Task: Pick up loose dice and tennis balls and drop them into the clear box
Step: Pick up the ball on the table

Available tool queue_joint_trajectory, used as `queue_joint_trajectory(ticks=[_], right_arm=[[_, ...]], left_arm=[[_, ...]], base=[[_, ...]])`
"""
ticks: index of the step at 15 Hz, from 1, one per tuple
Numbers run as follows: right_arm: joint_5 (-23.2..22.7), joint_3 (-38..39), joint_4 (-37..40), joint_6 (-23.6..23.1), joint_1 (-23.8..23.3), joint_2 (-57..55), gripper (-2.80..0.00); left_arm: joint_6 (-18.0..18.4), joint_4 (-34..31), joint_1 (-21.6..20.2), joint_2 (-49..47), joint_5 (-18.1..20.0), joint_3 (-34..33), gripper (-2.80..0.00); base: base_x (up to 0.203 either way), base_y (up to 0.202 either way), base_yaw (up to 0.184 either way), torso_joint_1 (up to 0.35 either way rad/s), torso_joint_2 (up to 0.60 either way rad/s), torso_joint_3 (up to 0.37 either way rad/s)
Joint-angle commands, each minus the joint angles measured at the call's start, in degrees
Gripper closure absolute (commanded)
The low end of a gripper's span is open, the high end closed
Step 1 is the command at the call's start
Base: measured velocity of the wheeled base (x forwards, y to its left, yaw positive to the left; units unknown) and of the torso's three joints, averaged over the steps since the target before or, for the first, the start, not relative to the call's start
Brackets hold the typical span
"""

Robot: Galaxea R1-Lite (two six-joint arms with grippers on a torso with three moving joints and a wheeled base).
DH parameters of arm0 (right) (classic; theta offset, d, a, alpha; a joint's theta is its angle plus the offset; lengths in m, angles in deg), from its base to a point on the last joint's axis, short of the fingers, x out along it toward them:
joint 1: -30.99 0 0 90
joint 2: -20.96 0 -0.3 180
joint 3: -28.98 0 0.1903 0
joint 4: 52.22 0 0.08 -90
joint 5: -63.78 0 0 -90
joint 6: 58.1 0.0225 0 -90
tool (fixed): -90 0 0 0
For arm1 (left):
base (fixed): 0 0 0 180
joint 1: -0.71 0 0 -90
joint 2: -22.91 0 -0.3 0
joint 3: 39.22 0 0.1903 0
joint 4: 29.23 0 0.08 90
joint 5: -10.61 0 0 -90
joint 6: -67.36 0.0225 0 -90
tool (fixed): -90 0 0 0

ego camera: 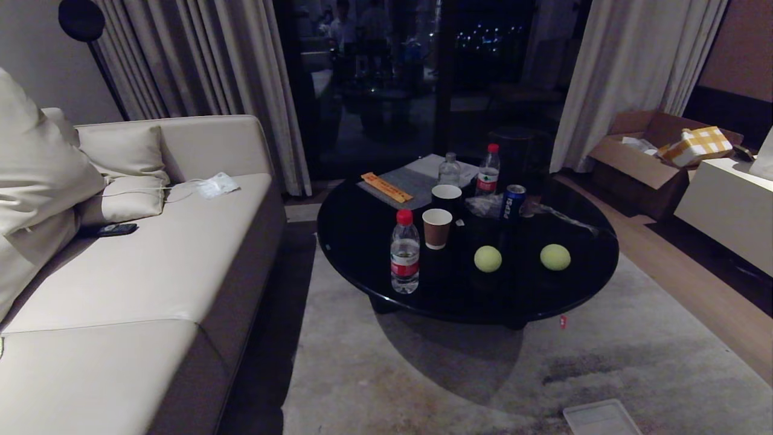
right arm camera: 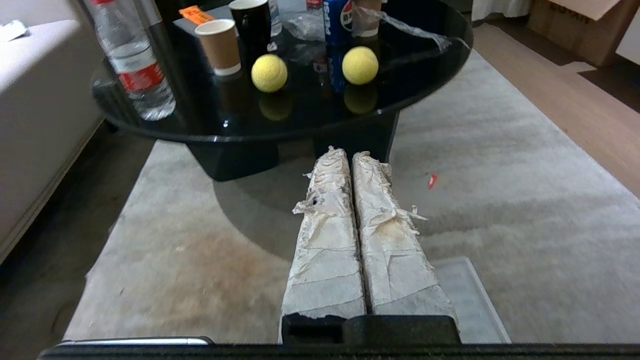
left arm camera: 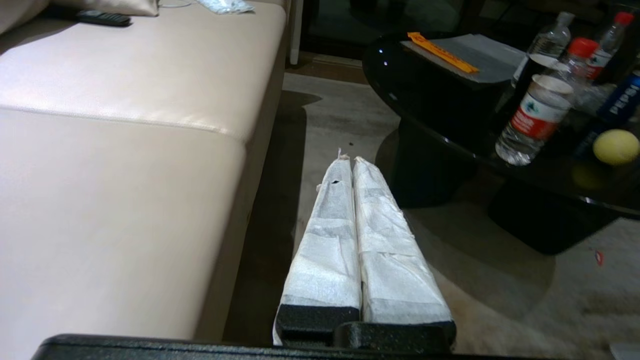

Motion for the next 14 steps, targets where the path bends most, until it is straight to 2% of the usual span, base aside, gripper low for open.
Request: queue_joint_trajectory(ticks=[1,14], right_arm=[[-0.09,0.26,-0.06,0.01,0.04,-0.09,0.00],[0.00,0.26,-0.03,0.01,-0.04,-0.09,0.00]], left_arm=[[-0.05,0.02,0.00,-0.06,-0.04,-0.09,0.00],[-0.05,0.02,0.00,-0.06,-0.04,-0.09,0.00]], base=[[0.177,0.000,0.000,0.009,0.00,0.002],[0.182,0.000,-0.001,0.003,0.00,0.002]])
